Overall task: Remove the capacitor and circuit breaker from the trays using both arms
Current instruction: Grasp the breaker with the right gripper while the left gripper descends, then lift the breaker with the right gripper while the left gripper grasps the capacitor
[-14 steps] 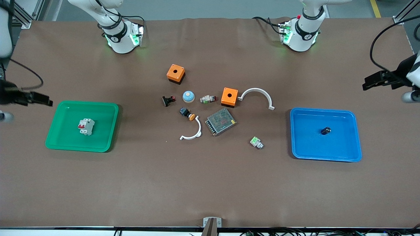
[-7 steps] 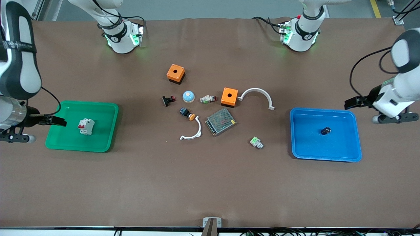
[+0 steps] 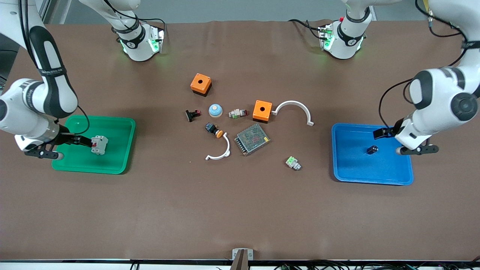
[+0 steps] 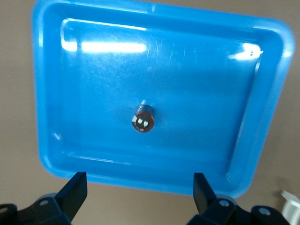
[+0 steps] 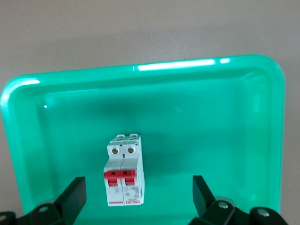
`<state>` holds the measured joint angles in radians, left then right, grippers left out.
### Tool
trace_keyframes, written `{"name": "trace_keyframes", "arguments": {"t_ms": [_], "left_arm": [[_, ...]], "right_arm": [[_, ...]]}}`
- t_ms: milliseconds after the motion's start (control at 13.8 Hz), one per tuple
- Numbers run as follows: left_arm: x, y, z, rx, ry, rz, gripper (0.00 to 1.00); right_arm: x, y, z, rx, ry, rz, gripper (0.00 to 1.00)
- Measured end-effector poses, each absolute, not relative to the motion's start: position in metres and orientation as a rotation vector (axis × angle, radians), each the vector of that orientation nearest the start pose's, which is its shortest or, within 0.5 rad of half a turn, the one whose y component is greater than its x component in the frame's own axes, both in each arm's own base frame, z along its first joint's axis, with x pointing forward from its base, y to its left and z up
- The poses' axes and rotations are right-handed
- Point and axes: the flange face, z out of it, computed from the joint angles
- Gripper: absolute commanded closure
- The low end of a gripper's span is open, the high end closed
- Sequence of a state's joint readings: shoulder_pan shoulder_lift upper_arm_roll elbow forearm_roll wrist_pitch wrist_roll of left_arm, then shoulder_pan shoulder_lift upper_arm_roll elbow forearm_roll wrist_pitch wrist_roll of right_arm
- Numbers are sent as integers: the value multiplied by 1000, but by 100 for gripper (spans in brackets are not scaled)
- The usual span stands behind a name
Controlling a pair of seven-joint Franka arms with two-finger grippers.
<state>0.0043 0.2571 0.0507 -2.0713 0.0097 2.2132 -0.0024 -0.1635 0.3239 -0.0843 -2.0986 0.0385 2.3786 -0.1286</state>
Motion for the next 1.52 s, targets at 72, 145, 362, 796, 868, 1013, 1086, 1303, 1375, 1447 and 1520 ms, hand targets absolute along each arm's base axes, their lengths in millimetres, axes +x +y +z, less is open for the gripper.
{"name": "trace_keyframes", "arguments": {"t_ms": [72, 145, 362, 796, 868, 1013, 1086, 1303, 1375, 1447, 1520], "left_arm": [[572, 31, 283, -3117, -77, 178, 0], [574, 31, 270, -3116, -76, 170, 0], [576, 31, 236, -3113, -74, 180, 0], [577, 37, 210, -3111, -85, 178, 0], [578, 37, 207, -3111, -86, 169, 2], [578, 38, 203, -3111, -87, 168, 15], [578, 38, 202, -3111, -87, 170, 21], [579, 38, 203, -3111, -89, 163, 33], [580, 39, 203, -3111, -90, 162, 38], [580, 40, 203, -3111, -94, 162, 43], [579, 42, 203, -3111, -99, 162, 45]], "right_arm": [[559, -138, 255, -3125, 219, 68, 0], [559, -135, 249, -3125, 211, 70, 0], [555, -129, 223, -3134, 201, 34, 0], [541, -114, 194, -3141, 145, 39, 67], [541, -114, 193, -3140, 116, 51, 92], [539, -114, 192, -3136, 99, 80, 99], [540, -114, 194, -3134, 96, 94, 100], [553, -112, 214, -3106, 129, 212, 100], [563, -106, 229, -3093, 155, 253, 100], [574, -93, 247, -3084, 166, 279, 100], [583, -76, 262, -3080, 147, 286, 100]]}}
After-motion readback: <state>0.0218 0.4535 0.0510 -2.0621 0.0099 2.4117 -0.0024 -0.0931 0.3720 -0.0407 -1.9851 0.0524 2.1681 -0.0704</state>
